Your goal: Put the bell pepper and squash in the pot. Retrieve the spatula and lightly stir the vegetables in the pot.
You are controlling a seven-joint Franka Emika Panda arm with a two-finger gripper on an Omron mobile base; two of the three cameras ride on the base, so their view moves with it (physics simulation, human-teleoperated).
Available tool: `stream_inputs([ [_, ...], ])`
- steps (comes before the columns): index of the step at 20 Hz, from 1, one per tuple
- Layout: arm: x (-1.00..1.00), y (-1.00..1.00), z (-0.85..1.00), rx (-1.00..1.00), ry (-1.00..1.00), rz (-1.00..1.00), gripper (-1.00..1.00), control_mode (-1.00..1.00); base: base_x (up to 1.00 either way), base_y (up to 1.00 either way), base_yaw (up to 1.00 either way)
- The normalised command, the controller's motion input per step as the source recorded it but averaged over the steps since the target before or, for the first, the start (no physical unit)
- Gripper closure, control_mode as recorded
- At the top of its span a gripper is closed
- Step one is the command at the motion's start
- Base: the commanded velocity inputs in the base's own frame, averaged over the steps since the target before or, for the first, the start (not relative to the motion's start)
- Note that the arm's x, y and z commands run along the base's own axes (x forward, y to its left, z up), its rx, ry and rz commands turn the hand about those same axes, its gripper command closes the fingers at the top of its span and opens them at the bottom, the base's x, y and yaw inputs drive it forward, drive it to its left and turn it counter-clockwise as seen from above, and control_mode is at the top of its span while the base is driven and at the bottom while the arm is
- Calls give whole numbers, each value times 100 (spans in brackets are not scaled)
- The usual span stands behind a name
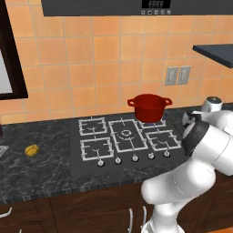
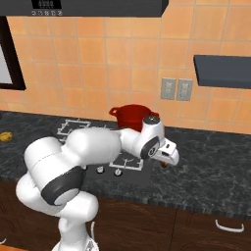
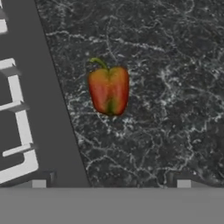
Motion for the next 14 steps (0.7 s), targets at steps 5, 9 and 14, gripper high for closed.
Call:
stream_inputs([
  [5,27,-6,-23,0,-17,0,-100,-100,0,0,0],
  [9,39,-18,-17,0,-3,0,-100,-100,0,0,0],
  [14,45,-29,-5,0,0,0,-100,-100,0,0,0],
])
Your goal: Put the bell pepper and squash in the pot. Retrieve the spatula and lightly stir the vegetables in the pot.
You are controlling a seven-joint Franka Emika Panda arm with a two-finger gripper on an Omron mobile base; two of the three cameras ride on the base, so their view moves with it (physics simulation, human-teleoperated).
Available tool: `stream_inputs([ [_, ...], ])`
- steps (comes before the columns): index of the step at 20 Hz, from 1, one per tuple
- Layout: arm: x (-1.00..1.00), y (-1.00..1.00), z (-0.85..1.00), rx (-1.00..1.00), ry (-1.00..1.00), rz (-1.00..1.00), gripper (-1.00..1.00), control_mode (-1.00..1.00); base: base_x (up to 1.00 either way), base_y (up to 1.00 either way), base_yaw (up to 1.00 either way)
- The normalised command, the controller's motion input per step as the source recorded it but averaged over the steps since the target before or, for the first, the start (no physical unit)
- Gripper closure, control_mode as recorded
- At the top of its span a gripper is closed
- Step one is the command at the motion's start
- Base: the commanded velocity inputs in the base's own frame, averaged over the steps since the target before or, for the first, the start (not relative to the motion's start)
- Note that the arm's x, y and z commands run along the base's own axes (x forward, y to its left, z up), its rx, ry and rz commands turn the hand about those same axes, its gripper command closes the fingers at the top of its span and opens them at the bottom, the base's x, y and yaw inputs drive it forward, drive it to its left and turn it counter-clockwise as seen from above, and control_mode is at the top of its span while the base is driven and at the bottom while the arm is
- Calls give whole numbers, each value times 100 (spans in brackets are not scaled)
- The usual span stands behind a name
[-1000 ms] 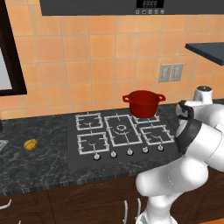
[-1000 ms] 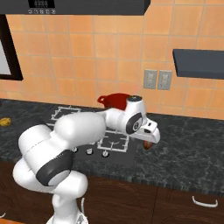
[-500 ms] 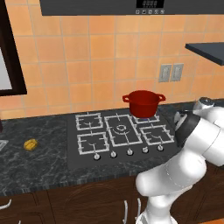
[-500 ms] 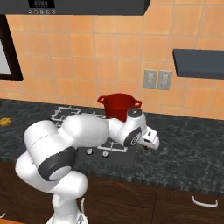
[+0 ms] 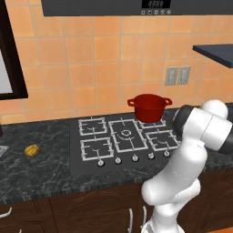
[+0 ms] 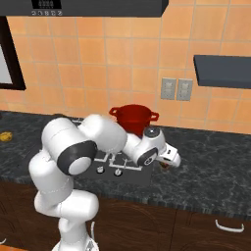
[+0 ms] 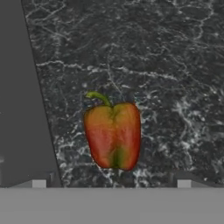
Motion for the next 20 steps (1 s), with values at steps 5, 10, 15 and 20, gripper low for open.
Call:
stream_inputs([
  [5,38,-25,-3,0,1,0,-100,-100,0,0,0],
  [10,18,-13,-14,1,7,0,-100,-100,0,0,0],
  [15,12,0,-21,1,10,0,-100,-100,0,0,0],
  [20,9,9,-11,0,6,0,100,-100,0,0,0],
])
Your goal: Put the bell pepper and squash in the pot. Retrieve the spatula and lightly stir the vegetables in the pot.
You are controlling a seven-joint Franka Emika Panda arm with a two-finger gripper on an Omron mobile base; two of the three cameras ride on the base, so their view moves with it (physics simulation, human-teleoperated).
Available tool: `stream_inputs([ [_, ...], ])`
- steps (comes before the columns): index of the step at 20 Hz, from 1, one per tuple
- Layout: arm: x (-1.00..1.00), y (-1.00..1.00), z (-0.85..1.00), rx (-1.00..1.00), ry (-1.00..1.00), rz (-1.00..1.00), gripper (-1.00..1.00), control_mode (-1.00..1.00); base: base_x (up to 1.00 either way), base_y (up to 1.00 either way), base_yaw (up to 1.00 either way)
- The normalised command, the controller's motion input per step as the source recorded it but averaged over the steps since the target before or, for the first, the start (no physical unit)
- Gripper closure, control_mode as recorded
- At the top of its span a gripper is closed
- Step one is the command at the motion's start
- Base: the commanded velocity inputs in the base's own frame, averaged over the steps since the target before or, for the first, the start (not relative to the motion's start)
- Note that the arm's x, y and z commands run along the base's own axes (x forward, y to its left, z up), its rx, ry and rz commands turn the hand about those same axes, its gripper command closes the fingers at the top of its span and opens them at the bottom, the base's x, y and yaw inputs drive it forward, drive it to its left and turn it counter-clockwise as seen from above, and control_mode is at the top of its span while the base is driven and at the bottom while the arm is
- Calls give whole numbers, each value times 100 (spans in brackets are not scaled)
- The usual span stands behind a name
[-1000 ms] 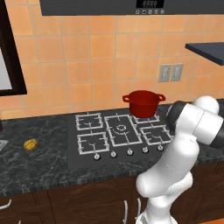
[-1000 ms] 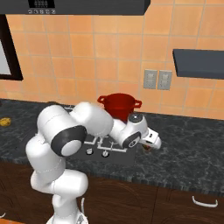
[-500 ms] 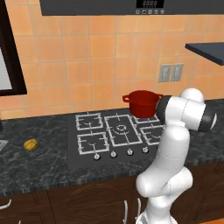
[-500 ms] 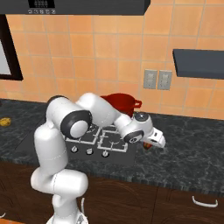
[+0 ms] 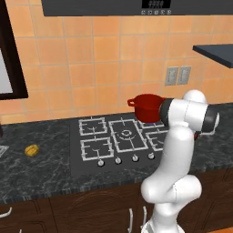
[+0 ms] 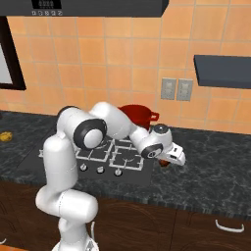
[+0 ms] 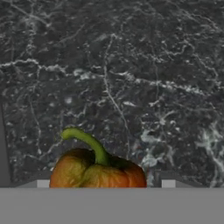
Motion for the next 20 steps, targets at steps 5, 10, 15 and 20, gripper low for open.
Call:
stream_inputs([
  [5,-4,6,44,2,-5,0,100,-100,0,0,0],
  [10,-26,43,100,1,-17,1,100,-100,0,0,0],
  [15,-14,83,100,0,-5,1,100,-100,0,0,0],
  [20,1,99,90,0,-1,1,100,-100,0,0,0],
])
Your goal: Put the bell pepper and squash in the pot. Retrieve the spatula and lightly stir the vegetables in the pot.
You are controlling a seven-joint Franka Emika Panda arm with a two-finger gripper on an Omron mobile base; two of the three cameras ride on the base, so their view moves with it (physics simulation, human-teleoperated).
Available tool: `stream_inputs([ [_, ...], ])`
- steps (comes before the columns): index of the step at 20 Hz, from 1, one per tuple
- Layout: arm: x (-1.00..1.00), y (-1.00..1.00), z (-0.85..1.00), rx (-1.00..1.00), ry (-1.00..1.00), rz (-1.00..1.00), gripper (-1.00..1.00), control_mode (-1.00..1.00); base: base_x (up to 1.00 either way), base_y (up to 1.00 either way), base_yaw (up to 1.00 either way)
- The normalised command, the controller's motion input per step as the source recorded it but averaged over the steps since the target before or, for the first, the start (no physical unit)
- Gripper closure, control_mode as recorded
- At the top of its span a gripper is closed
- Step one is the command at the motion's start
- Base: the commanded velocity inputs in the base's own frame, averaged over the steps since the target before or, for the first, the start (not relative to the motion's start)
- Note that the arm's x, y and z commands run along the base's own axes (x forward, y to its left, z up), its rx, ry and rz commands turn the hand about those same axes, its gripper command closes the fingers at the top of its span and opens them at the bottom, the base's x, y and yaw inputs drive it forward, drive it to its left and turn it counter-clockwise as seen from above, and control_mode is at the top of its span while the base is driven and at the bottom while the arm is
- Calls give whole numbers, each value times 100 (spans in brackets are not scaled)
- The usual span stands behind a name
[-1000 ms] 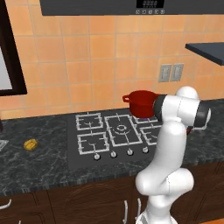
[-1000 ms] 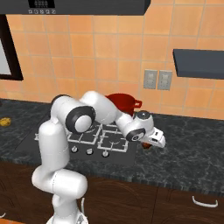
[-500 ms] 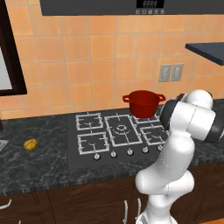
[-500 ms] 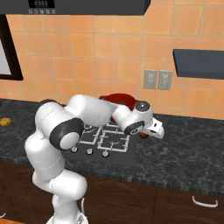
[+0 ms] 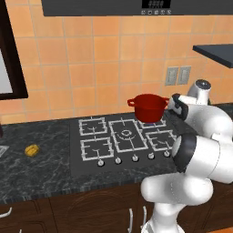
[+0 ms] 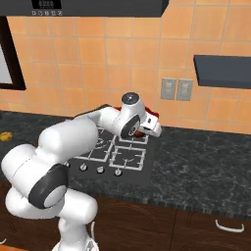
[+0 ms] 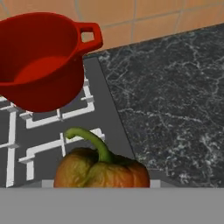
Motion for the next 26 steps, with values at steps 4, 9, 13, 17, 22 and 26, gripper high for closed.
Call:
stream_inputs([
  [4,28,88,46,-1,-1,0,100,-100,0,0,0],
  [9,80,58,6,-2,0,0,100,-100,0,0,0],
  [13,90,26,-1,-3,0,0,100,-100,0,0,0],
  [17,87,3,-10,-1,6,0,100,-100,0,0,0],
  [22,82,0,-46,-4,6,0,100,-100,0,0,0],
  [26,65,0,-25,-1,5,0,100,-100,0,0,0],
])
